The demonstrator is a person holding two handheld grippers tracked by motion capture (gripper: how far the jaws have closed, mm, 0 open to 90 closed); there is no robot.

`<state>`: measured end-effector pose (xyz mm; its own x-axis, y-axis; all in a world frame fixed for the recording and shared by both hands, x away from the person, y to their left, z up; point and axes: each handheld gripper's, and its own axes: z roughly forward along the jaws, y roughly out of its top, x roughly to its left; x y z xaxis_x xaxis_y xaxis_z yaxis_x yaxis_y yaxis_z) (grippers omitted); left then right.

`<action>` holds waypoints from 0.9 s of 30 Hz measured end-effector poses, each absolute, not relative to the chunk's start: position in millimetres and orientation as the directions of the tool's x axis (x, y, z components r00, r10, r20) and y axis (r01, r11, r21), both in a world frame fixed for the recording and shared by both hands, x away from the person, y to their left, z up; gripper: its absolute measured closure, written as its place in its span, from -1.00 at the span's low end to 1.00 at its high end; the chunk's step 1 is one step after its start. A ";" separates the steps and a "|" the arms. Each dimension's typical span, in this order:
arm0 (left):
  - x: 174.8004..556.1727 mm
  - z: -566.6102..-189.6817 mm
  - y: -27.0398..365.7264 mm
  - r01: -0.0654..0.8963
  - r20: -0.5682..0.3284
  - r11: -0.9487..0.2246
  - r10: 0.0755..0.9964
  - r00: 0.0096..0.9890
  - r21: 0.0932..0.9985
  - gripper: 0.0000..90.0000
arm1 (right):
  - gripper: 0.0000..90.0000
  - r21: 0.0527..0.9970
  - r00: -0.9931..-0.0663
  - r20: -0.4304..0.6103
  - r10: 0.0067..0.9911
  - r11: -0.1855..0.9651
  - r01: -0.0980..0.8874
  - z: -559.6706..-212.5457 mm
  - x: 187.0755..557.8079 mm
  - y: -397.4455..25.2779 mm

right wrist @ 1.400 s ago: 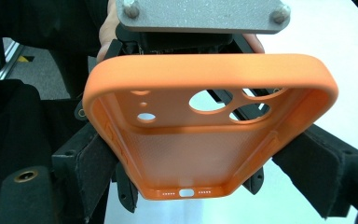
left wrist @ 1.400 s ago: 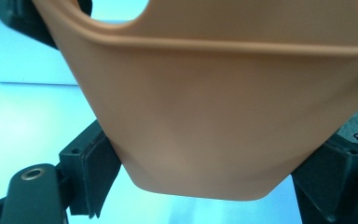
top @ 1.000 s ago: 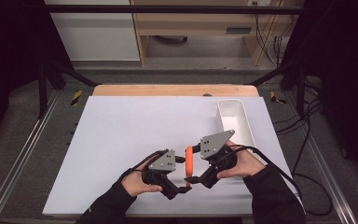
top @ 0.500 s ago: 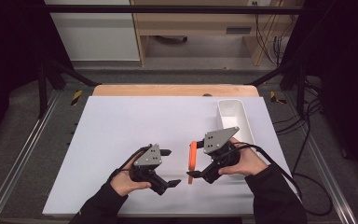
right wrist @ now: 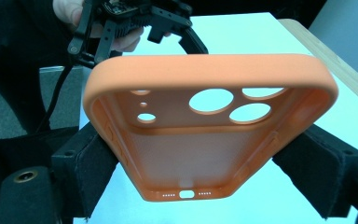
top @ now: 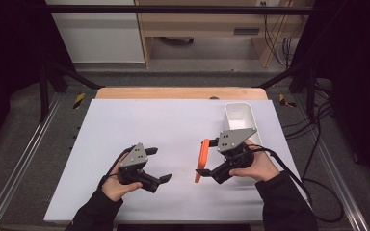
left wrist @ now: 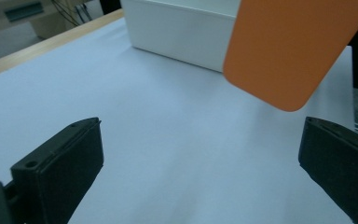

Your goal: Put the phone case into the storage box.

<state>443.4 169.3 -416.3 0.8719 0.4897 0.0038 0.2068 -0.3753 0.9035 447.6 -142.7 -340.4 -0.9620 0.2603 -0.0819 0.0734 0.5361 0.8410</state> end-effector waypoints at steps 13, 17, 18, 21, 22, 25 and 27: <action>443.9 -424.5 208.0 0.251 -0.016 -0.321 0.586 0.810 0.913 -1.00 | -0.65 0.872 -0.931 -0.049 0.363 0.470 0.137 -333.4 451.1 -151.4; 444.8 -427.0 219.5 0.259 -0.016 -0.310 0.613 0.790 0.915 -1.00 | -0.65 0.884 -0.915 -0.038 0.403 0.441 0.157 -331.0 452.0 -154.8; 445.0 -427.8 222.1 0.260 -0.013 -0.310 0.619 0.785 0.915 -1.00 | -0.65 0.887 -0.910 -0.037 0.413 0.434 0.161 -330.3 452.5 -155.7; 445.0 -430.3 229.3 0.263 -0.010 -0.306 0.635 0.773 0.915 -1.00 | -0.65 0.889 -0.894 -0.042 0.445 0.426 0.170 -329.5 453.6 -157.5; 445.0 -431.2 231.7 0.264 -0.006 -0.309 0.639 0.769 0.914 -1.00 | -0.65 0.888 -0.892 -0.040 0.450 0.426 0.175 -329.4 453.9 -157.8; 445.0 -433.6 238.5 0.267 0.000 -0.308 0.655 0.756 0.913 -1.00 | -0.65 0.890 -0.881 -0.042 0.472 0.418 0.182 -329.0 454.7 -159.3; 444.9 -434.7 242.9 0.271 0.001 -0.305 0.666 0.746 0.913 -1.00 | -0.65 0.895 -0.874 -0.035 0.485 0.404 0.188 -328.5 455.4 -160.7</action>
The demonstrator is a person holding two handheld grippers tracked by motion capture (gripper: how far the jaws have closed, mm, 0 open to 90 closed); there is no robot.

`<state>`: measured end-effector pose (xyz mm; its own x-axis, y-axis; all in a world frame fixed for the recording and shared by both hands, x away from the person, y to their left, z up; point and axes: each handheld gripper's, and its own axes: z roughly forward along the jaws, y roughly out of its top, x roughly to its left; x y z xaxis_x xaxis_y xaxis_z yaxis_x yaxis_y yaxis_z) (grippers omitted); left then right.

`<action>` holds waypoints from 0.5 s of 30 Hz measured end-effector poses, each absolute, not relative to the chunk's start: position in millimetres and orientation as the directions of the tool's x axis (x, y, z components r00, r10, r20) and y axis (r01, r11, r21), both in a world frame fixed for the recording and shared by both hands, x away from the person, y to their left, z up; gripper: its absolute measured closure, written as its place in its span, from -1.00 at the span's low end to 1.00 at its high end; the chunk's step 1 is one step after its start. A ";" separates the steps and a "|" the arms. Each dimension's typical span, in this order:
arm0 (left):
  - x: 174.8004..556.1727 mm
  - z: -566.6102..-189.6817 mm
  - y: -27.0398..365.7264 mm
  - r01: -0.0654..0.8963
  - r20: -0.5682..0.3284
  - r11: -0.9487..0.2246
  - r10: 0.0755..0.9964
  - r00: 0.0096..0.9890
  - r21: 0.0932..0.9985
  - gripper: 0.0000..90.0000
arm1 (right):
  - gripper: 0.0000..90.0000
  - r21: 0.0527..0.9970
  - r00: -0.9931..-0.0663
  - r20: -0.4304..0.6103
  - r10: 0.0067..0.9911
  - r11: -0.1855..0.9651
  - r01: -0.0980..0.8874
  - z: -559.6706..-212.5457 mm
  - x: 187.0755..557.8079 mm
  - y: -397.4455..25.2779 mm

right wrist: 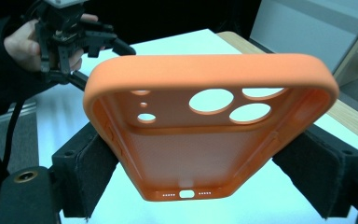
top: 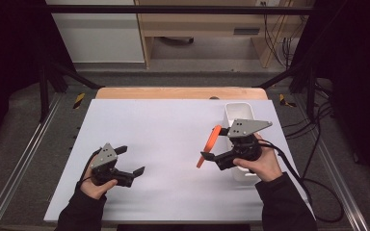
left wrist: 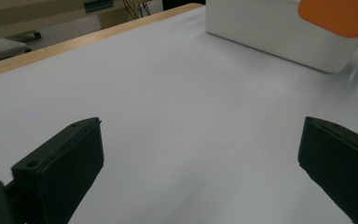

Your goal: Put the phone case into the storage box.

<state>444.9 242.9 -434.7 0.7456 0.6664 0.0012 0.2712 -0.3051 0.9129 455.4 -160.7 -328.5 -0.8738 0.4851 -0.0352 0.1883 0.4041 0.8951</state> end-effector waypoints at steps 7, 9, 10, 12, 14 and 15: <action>445.5 -436.4 251.6 0.283 -0.003 -0.297 0.685 0.728 0.912 -1.00 | -0.65 0.895 -0.853 -0.022 0.522 0.391 0.216 -325.4 458.6 -164.1; 445.6 -436.4 252.3 0.285 -0.004 -0.297 0.686 0.728 0.911 -1.00 | -0.65 0.895 -0.848 -0.022 0.529 0.389 0.220 -324.9 459.1 -164.8; 445.8 -436.7 253.5 0.285 -0.003 -0.296 0.688 0.726 0.912 -1.00 | -0.65 0.894 -0.844 -0.024 0.535 0.389 0.221 -324.4 459.7 -165.6; 446.1 -437.1 255.0 0.286 -0.003 -0.296 0.690 0.724 0.911 -1.00 | -0.64 0.893 -0.830 -0.024 0.557 0.385 0.232 -322.1 461.6 -169.0; 446.6 -437.8 256.7 0.289 -0.006 -0.293 0.692 0.722 0.911 -1.00 | -0.64 0.895 -0.826 -0.023 0.564 0.380 0.234 -320.9 462.4 -170.6; 446.8 -438.2 257.6 0.290 -0.004 -0.296 0.694 0.720 0.910 -1.00 | -0.64 0.895 -0.822 -0.023 0.570 0.378 0.237 -320.2 462.9 -171.7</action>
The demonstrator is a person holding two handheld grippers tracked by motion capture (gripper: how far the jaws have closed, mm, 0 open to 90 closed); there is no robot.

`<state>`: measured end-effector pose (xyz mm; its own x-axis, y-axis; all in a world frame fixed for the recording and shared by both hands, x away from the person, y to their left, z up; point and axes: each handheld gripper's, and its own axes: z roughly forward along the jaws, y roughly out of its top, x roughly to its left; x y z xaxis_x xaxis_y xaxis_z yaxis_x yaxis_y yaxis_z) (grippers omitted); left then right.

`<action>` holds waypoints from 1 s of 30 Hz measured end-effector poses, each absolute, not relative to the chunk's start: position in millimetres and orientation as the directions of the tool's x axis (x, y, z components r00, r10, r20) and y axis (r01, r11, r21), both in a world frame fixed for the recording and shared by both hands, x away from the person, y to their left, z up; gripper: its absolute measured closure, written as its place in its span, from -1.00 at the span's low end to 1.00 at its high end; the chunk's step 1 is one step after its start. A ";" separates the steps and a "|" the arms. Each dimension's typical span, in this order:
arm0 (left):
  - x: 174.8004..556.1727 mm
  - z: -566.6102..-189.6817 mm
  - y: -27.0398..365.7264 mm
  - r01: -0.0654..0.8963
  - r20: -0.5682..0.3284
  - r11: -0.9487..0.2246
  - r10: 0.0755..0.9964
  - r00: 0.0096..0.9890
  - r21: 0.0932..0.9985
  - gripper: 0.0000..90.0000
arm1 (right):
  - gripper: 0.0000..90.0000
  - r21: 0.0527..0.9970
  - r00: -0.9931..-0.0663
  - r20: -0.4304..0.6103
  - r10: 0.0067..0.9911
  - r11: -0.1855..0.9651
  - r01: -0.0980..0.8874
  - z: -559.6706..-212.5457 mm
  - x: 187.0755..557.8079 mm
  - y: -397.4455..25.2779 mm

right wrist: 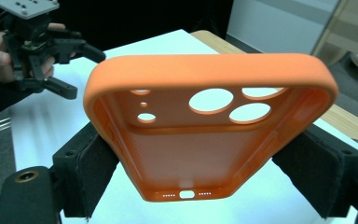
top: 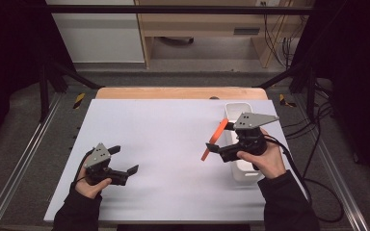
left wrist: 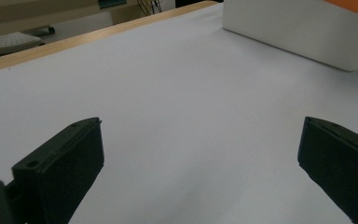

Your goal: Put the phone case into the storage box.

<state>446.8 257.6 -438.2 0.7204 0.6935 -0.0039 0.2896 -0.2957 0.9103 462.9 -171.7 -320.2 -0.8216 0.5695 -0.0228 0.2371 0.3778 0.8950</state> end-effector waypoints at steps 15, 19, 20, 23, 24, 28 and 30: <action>449.7 -443.4 265.2 0.303 -0.011 -0.289 0.705 0.709 0.908 -1.00 | -0.65 0.903 -0.717 -0.003 0.697 0.309 0.297 -309.0 477.5 -190.4; 450.1 -444.6 265.8 0.303 -0.015 -0.287 0.705 0.709 0.909 -1.00 | -0.65 0.911 -0.675 0.010 0.737 0.272 0.310 -304.9 483.4 -197.5; 450.2 -444.9 266.0 0.303 -0.013 -0.287 0.705 0.709 0.909 -1.00 | -0.65 0.911 -0.670 0.009 0.742 0.270 0.312 -304.3 484.7 -198.8; 450.7 -445.9 266.7 0.303 -0.016 -0.283 0.708 0.706 0.910 -1.00 | -0.64 0.914 -0.634 0.013 0.773 0.249 0.321 -302.7 490.1 -203.2; 450.8 -446.1 266.9 0.303 -0.016 -0.282 0.707 0.707 0.910 -1.00 | -0.65 0.915 -0.630 0.015 0.777 0.244 0.323 -302.0 491.7 -204.7; 451.5 -447.2 267.8 0.301 -0.017 -0.276 0.709 0.705 0.913 -1.00 | -0.65 0.918 -0.603 0.017 0.797 0.227 0.326 -299.5 496.9 -207.5; 451.5 -447.3 268.4 0.301 -0.016 -0.277 0.711 0.703 0.913 -1.00 | -0.65 0.919 -0.588 0.015 0.808 0.221 0.327 -298.7 500.1 -208.3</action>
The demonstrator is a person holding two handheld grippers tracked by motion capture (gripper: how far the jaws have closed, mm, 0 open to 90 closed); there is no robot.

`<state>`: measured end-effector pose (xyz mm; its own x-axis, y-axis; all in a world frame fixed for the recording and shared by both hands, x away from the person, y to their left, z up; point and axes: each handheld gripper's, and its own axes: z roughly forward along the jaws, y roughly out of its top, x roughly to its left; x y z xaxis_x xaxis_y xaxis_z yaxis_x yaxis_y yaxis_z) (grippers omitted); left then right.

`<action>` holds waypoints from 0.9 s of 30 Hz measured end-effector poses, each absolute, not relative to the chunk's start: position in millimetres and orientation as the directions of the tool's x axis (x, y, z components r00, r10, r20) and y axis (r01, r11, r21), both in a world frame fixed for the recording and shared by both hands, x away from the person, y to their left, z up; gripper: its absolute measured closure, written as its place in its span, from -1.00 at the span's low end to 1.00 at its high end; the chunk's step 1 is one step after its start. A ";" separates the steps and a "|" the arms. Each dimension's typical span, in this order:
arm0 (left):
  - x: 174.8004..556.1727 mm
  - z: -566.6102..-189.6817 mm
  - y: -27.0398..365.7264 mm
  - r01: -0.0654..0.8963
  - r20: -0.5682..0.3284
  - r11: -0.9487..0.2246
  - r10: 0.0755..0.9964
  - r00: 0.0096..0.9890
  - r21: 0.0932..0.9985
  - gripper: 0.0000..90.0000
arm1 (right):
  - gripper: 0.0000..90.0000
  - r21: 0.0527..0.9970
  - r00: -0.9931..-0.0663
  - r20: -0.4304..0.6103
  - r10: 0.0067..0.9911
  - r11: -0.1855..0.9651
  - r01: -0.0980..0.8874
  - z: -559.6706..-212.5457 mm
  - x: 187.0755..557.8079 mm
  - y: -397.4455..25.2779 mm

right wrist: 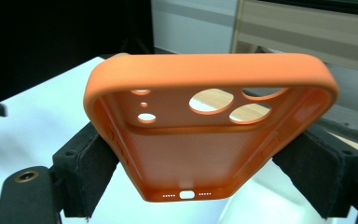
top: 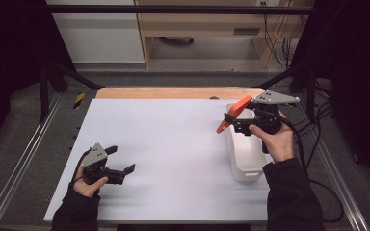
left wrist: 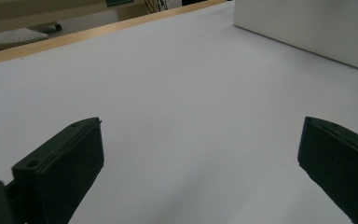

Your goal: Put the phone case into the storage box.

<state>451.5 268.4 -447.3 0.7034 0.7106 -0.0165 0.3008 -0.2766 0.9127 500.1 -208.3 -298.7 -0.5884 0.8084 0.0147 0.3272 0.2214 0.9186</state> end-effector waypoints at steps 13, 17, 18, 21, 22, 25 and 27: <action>452.4 -447.8 270.0 0.297 -0.025 -0.263 0.708 0.705 0.918 -1.00 | -0.65 0.916 -0.458 -0.004 0.889 0.187 0.354 -296.3 528.0 -217.7; 452.5 -449.2 268.8 0.298 -0.024 -0.269 0.705 0.709 0.916 -1.00 | -0.65 0.911 -0.421 -0.009 0.907 0.181 0.371 -298.2 537.2 -220.0; 452.6 -449.5 268.5 0.298 -0.022 -0.272 0.703 0.711 0.915 -1.00 | -0.65 0.911 -0.410 -0.012 0.912 0.180 0.372 -299.1 539.3 -220.0; 452.5 -449.0 269.0 0.296 -0.024 -0.267 0.704 0.710 0.917 -1.00 | -0.65 0.908 -0.384 -0.019 0.923 0.176 0.380 -301.8 545.8 -219.7; 452.4 -448.8 269.4 0.294 -0.024 -0.265 0.705 0.709 0.918 -1.00 | -0.65 0.907 -0.375 -0.022 0.927 0.176 0.382 -302.7 547.9 -219.8; 452.3 -448.7 269.7 0.293 -0.026 -0.260 0.705 0.709 0.920 -1.00 | -0.65 0.905 -0.348 -0.021 0.937 0.166 0.392 -305.0 554.1 -219.9; 452.4 -448.8 269.4 0.292 -0.022 -0.267 0.704 0.710 0.918 -1.00 | -0.65 0.903 -0.333 -0.023 0.943 0.162 0.397 -306.8 558.5 -220.3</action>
